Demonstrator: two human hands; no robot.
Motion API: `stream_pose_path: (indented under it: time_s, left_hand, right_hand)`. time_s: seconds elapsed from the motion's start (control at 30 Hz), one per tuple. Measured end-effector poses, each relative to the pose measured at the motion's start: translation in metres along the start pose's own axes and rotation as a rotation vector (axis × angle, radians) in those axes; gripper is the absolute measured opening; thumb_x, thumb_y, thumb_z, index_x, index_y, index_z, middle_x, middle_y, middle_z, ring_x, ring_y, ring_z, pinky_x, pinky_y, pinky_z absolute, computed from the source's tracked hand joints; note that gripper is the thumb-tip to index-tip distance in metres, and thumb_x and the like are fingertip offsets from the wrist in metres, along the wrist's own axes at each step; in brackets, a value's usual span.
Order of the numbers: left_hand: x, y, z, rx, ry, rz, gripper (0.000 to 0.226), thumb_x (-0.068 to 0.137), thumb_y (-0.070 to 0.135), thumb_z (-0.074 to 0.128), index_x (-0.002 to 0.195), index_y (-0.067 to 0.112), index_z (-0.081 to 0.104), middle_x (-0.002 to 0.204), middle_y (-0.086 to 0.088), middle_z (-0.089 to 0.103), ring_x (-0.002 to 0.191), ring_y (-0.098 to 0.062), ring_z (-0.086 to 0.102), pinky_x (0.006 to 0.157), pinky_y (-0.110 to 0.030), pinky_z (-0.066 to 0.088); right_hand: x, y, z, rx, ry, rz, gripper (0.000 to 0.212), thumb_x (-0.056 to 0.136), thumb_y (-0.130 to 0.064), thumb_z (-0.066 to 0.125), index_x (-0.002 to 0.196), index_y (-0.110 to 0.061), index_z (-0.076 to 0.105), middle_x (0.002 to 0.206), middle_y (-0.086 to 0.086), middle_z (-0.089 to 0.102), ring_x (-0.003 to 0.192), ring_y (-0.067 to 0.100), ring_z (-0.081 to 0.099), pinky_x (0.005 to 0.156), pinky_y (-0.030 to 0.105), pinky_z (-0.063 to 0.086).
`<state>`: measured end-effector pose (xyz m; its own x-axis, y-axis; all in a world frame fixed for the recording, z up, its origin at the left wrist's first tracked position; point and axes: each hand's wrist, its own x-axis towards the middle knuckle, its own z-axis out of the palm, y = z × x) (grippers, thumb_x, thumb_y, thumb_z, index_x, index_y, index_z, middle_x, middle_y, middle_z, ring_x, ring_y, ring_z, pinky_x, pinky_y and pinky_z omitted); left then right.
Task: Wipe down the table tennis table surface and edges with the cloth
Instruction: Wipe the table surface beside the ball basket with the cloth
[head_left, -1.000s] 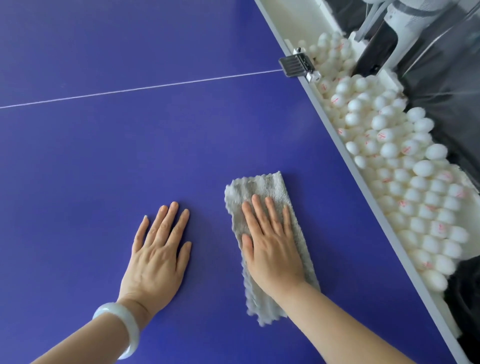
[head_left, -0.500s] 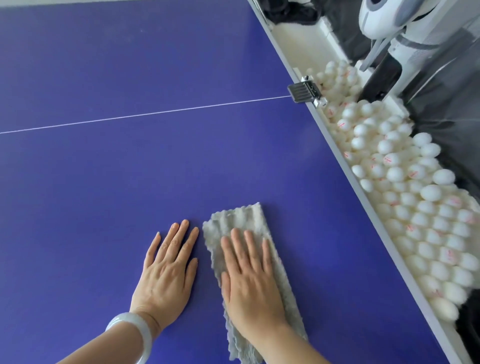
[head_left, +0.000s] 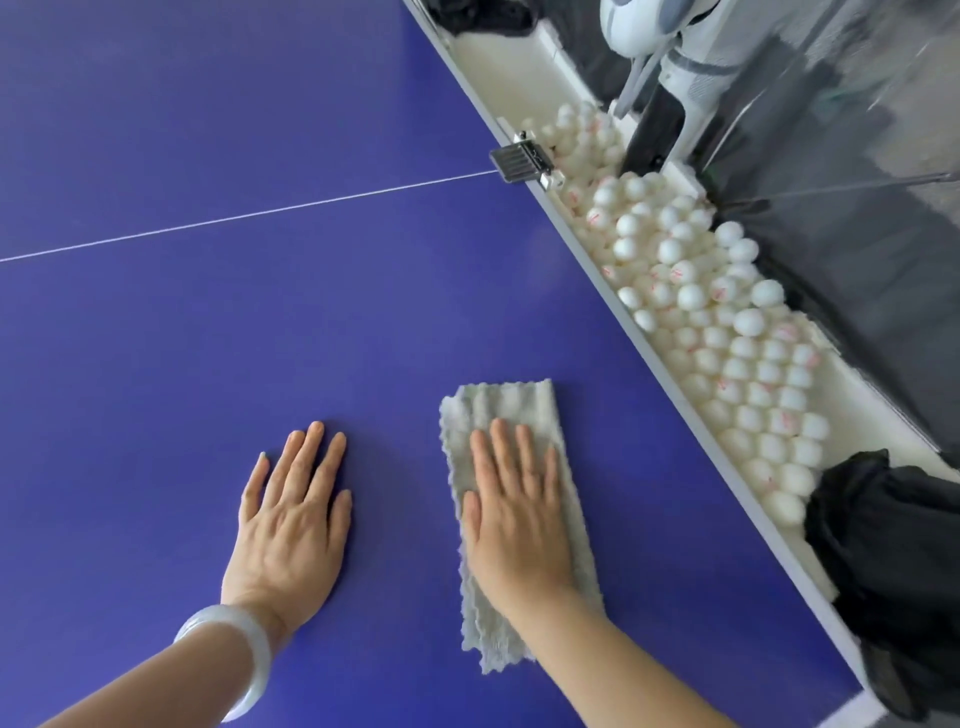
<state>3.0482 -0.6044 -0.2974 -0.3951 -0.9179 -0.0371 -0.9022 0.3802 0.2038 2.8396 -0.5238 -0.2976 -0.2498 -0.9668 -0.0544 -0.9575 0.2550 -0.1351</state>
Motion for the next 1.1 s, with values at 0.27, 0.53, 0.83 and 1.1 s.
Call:
stream_pose_path:
  time_s: [0.27,0.53,0.83,1.1]
  left_hand:
    - [0.001,-0.002,0.002,-0.011,0.001,0.001,0.060,0.100,0.040,0.012,0.156,0.019,0.024,0.164,0.000,0.013,0.152,-0.015,0.005,0.123,-0.041,0.000]
    - [-0.001,-0.003,0.002,-0.027,-0.002,-0.004,0.059,0.100,0.038,0.021,0.156,0.018,0.025,0.164,-0.002,0.014,0.152,-0.017,0.005,0.123,-0.039,-0.004]
    - [0.001,0.001,0.002,-0.039,0.013,-0.011,0.057,0.102,0.037,0.023,0.157,0.020,0.021,0.165,-0.001,0.011,0.152,-0.015,0.000,0.120,-0.033,-0.013]
    - [0.001,0.003,0.000,-0.045,0.005,0.001,0.056,0.103,0.036,0.025,0.157,0.020,0.020,0.165,-0.002,0.011,0.152,-0.016,0.001,0.121,-0.035,-0.011]
  right_hand:
    - [-0.020,0.135,-0.025,-0.100,-0.029,0.102,0.058,0.102,-0.041,0.009,0.158,-0.025,0.006,0.166,-0.003,0.003,0.153,0.014,-0.002,0.124,0.044,0.009]
    - [-0.044,0.037,0.002,-0.020,0.071,0.393,0.060,0.103,-0.039,0.021,0.159,-0.020,0.012,0.166,0.005,0.006,0.153,0.028,0.003,0.123,0.054,0.004]
    - [-0.088,0.161,-0.022,-0.087,-0.013,0.597,0.060,0.103,-0.044,0.010,0.159,-0.025,0.001,0.167,0.001,0.000,0.153,0.020,-0.001,0.123,0.051,0.007]
    - [-0.110,0.100,-0.007,-0.074,-0.039,0.252,0.063,0.099,-0.046,0.004,0.159,-0.026,0.006,0.166,-0.005,-0.002,0.153,0.015,-0.007,0.123,0.053,0.008]
